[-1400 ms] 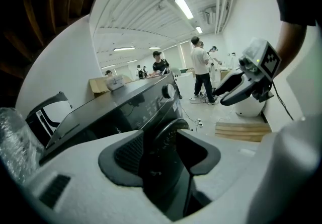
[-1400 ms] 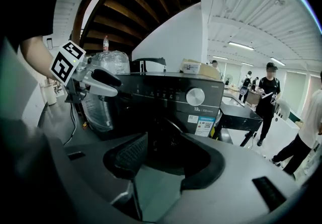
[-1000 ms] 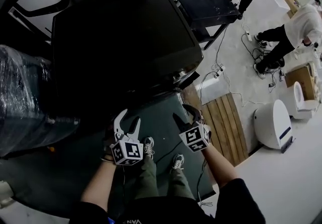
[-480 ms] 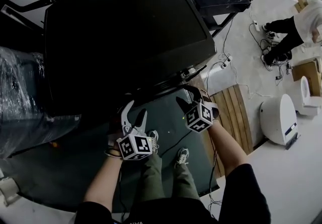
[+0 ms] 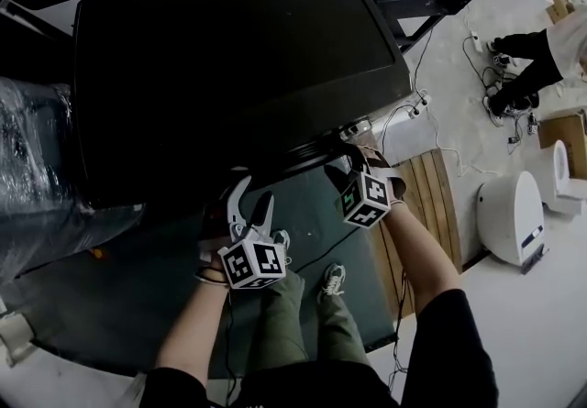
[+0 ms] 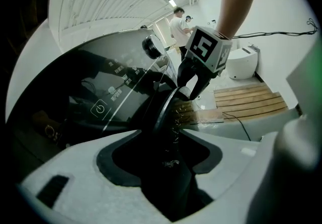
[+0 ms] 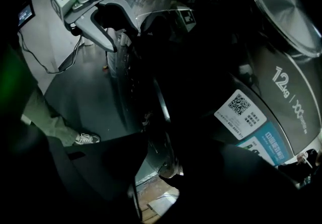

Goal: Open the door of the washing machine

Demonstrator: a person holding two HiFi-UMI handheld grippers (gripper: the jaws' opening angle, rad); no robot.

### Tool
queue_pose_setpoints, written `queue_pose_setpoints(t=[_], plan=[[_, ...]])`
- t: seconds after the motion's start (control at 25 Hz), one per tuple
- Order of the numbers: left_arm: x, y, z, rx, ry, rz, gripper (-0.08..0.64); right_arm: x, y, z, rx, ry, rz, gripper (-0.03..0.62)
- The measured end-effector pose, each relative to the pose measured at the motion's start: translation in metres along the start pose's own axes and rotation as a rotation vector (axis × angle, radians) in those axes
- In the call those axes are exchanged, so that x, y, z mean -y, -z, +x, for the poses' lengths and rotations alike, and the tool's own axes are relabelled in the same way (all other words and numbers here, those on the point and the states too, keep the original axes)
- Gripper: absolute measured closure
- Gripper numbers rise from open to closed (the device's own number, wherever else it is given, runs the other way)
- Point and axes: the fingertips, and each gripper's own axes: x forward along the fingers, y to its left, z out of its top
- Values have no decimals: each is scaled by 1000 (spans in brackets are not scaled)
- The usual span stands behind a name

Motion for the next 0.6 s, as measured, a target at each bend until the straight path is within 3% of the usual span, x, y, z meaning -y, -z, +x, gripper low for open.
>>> queue_pose_setpoints(t=[0.28,0.44,0.6], plan=[[-6,1,1,-15,-23,17,384,-3,4,6,-19,-43,-87,420],[-6,0,0,-3,8,12,397,-3,3,6,-37,-64,-82,428],[-6,1,-1,-3,17,-23,407,-1,2,6,-42,-34,-35,426]])
